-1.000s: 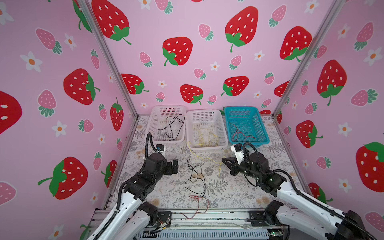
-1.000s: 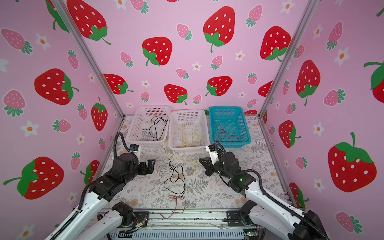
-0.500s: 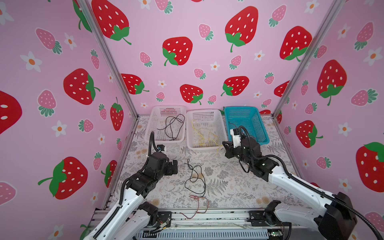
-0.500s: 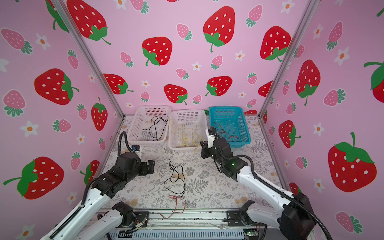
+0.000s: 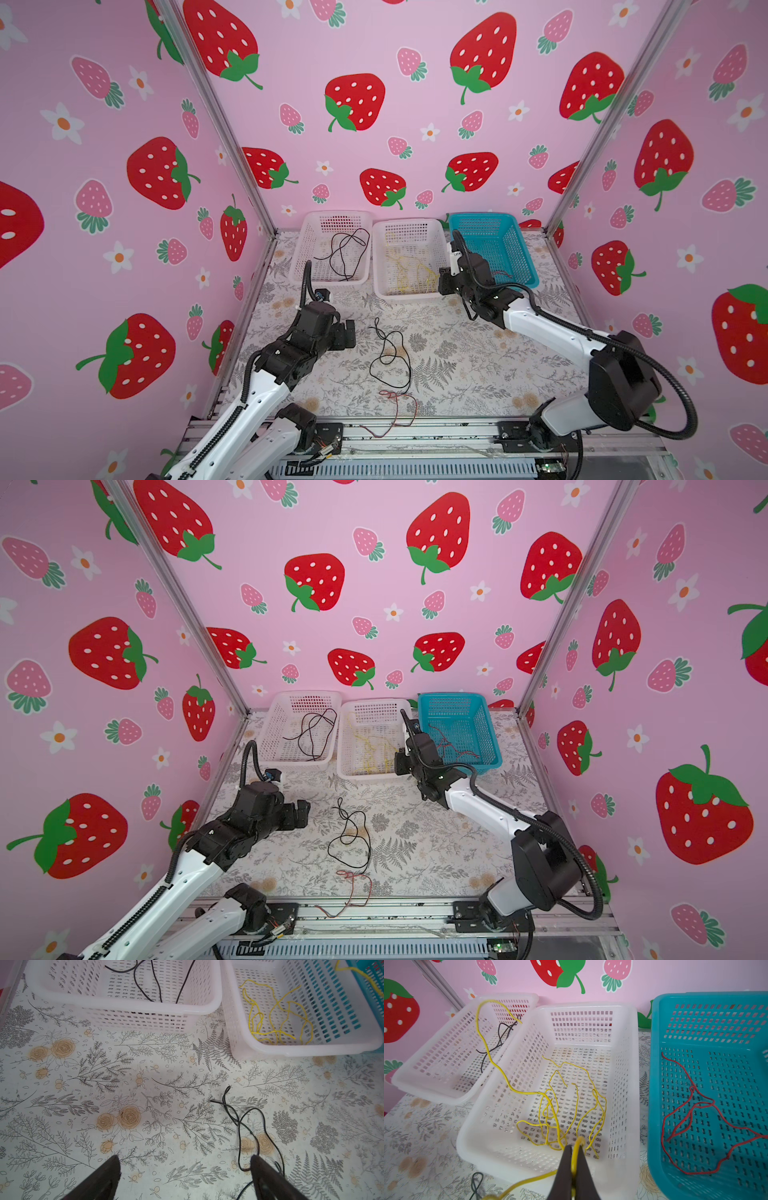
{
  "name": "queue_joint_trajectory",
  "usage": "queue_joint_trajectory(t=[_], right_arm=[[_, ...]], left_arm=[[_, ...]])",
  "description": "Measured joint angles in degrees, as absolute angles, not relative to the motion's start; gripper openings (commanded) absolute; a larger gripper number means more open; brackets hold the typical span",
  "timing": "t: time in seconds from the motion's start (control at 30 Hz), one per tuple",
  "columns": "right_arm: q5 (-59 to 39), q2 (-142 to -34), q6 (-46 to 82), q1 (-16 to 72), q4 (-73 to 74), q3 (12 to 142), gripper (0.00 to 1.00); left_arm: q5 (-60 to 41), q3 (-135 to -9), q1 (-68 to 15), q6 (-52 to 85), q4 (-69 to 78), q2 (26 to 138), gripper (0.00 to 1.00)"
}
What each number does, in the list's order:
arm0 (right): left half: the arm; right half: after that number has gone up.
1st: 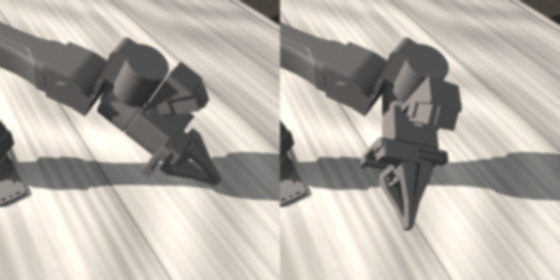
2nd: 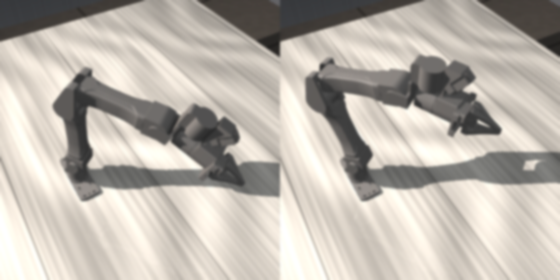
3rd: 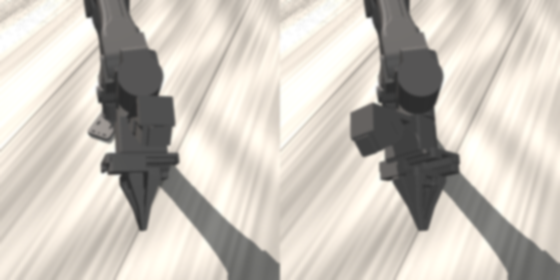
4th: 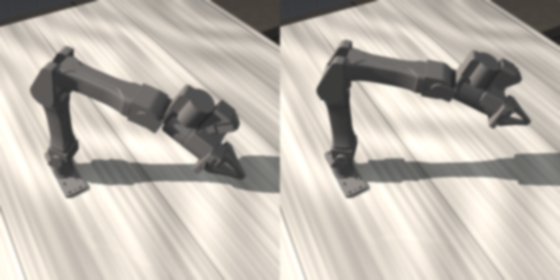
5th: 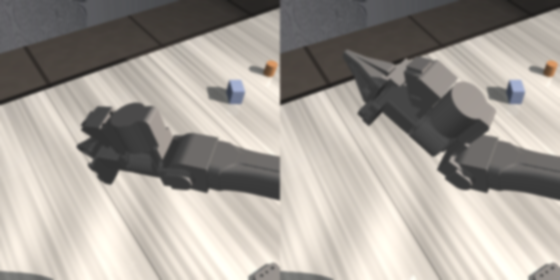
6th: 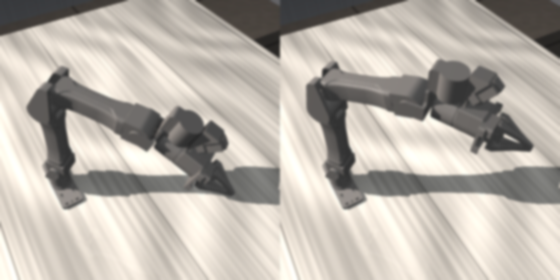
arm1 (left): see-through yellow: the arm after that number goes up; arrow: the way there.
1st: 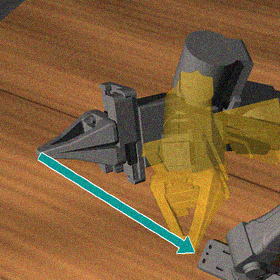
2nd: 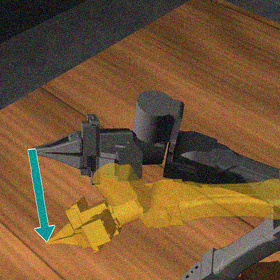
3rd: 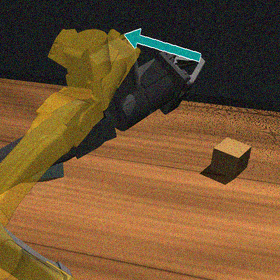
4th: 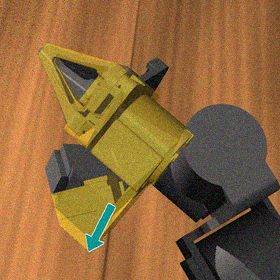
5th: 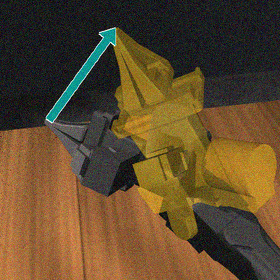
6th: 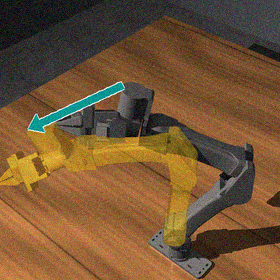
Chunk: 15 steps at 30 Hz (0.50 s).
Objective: Untangle the cables
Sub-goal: 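Lower the right gripper into the middle white basket and open it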
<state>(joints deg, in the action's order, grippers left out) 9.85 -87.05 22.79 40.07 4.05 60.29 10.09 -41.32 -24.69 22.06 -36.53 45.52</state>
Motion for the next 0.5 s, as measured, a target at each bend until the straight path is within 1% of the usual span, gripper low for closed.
queue_joint_trajectory(t=[0.5], right_arm=[[11.53,-106.54,20.71,37.98,1.28,74.72,0.0]], left_arm=[[10.0,-41.32,-24.6,22.09,-36.51,45.12,0.99]])
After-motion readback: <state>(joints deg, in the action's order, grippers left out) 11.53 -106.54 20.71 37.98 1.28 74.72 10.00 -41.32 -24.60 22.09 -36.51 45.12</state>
